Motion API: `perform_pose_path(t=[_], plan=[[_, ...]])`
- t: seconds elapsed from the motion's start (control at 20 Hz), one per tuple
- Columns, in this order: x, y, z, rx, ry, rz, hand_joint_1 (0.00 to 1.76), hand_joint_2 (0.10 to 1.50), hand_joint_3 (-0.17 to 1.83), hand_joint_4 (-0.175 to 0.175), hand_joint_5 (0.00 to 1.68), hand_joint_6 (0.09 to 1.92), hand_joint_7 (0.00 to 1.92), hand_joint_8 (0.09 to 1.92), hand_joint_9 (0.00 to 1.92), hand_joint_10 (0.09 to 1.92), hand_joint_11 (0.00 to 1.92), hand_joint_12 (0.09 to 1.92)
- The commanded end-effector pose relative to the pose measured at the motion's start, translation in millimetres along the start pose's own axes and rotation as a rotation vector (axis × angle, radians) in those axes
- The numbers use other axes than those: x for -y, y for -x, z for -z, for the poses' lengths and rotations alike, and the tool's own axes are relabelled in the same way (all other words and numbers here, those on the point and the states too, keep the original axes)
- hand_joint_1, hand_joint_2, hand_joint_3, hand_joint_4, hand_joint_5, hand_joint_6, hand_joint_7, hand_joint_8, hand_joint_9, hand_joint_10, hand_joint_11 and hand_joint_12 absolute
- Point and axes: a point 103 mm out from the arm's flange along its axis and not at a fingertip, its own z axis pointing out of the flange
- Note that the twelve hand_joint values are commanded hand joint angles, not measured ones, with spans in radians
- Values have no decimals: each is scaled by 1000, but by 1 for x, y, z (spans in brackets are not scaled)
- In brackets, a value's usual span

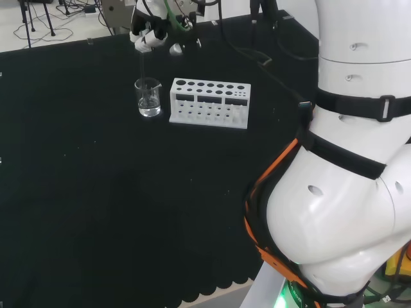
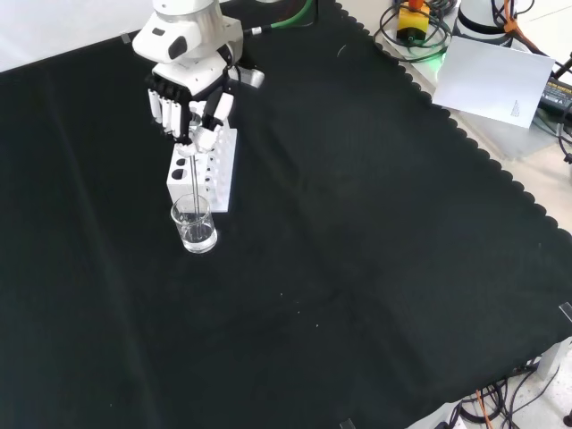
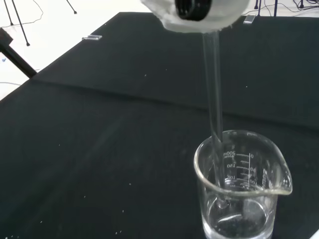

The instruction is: Stir in the beaker to the left of the white test tube rack with the glass rod.

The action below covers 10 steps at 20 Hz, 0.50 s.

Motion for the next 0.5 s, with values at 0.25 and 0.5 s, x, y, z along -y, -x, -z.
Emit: perform_pose_path(t=[0.25,0.5], plan=[[0,47,4,-23,16,-79,1298,1037,22,-175,1199,314,1145,1057,1722,706,1338,822],[18,47,10,-19,26,-87,1298,1038,20,-175,1199,315,1145,1057,1722,707,1338,821]])
